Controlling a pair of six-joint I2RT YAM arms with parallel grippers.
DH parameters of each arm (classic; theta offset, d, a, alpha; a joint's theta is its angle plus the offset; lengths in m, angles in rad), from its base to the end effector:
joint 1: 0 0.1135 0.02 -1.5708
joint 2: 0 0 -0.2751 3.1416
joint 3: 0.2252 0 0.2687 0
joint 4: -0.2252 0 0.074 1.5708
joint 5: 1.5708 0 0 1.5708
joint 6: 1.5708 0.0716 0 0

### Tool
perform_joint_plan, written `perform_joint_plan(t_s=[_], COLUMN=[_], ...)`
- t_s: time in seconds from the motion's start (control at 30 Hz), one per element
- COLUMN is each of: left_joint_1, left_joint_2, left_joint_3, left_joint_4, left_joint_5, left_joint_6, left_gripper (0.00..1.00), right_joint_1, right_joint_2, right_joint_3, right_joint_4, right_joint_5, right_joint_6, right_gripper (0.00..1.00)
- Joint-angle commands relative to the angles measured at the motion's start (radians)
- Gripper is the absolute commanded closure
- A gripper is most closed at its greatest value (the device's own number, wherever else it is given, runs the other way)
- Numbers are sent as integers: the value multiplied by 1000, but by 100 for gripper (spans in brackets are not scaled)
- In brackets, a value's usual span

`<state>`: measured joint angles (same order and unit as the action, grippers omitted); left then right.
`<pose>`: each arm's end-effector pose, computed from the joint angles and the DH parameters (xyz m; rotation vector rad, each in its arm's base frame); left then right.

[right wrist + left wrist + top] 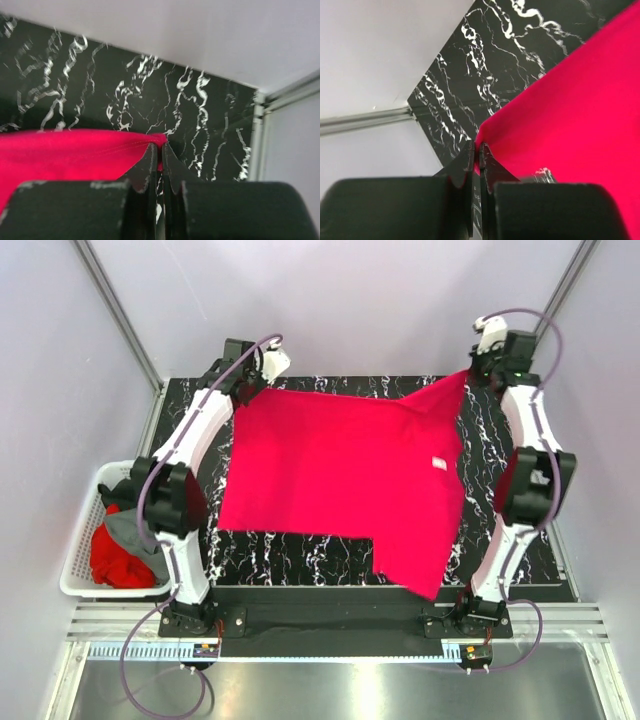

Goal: Fold and stack the t-shirts
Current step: Flatten the tshirt out, then fold the tshirt

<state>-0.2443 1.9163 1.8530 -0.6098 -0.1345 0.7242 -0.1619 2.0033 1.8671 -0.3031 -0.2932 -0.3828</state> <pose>0.4794 -0.1096 0.3253 0.9906 2.0411 0.4079 0.5283 -0.0653 0.3265 -0.4031 1.9493 -0.0567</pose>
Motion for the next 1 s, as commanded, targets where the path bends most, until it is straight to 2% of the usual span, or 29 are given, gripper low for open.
perform_joint_plan(t_s=[0.0,0.2,0.33,0.43,0.57,0.77,0.97], left_joint_1=[22,25,39,45,50,69,91], left_joint_2=[110,203,217,207,149,93,98], left_joint_3=[138,196,196,169,92,-26,-72], left_joint_4=[74,76,79,81,81,96,104], left_joint_5=[-54,-66,-63,-51,-33,-22,-14], left_joint_6=[30,77,60,61,61,61,57], left_gripper=[100,100,100,100,100,100,100], right_joint_1=[31,56,70,73,73,74,74], right_joint_2=[101,241,267,218,65,-119,-214], right_joint_3=[151,302,334,281,146,-109,-221], right_joint_4=[67,41,27,19,9,10,-2], right_joint_5=[-14,15,42,26,-4,-12,-15], right_joint_6=[-56,-38,-13,-14,-37,-77,-50], right_gripper=[100,100,100,100,100,100,100])
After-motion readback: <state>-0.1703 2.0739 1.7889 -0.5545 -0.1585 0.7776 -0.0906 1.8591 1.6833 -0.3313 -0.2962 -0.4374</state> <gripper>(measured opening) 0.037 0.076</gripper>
